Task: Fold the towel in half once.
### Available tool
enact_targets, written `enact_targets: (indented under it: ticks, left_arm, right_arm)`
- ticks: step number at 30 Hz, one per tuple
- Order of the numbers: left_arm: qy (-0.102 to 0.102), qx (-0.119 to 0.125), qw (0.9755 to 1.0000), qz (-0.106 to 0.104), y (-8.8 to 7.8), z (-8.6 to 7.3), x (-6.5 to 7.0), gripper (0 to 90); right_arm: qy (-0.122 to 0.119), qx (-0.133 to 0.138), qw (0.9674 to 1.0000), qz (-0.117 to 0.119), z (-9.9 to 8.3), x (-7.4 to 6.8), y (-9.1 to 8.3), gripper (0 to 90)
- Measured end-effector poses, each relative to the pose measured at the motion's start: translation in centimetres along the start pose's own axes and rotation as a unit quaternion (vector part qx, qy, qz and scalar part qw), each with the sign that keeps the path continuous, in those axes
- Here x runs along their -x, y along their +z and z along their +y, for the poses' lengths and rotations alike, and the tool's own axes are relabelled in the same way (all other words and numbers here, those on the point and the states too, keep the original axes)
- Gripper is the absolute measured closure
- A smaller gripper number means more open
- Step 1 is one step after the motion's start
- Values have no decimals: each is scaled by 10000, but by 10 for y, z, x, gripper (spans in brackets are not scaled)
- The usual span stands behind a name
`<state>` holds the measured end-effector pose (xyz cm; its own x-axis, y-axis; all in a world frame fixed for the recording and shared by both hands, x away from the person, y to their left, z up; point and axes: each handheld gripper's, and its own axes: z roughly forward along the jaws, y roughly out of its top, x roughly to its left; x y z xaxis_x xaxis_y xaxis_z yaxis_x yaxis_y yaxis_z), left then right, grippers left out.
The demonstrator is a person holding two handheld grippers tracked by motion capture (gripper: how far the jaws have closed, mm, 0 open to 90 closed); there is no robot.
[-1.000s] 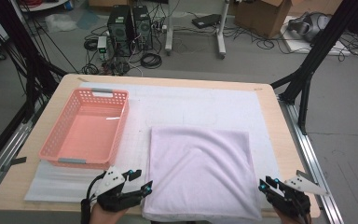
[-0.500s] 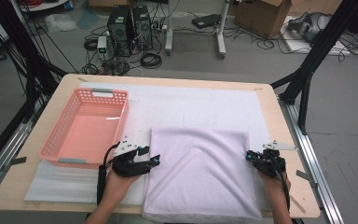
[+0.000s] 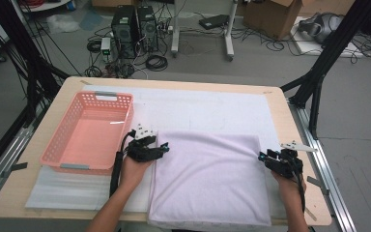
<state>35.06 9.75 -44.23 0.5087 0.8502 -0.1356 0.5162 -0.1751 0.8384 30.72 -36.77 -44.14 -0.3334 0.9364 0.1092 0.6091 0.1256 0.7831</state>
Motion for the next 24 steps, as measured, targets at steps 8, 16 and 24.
enact_targets:
  ticks: [8,16,24]
  left_arm:
    - [-113,-378,9989,238,20,4,-13,426]
    - [344,-463,9983,70,21,5,-4,608]
    - [-110,-363,9993,3,22,9,-7,861]
  right_arm:
    - [-180,-329,9993,68,21,2,36,488]
    - [-273,-405,9986,192,24,-4,39,822]
    - [-218,-325,9991,131,24,-3,38,862]
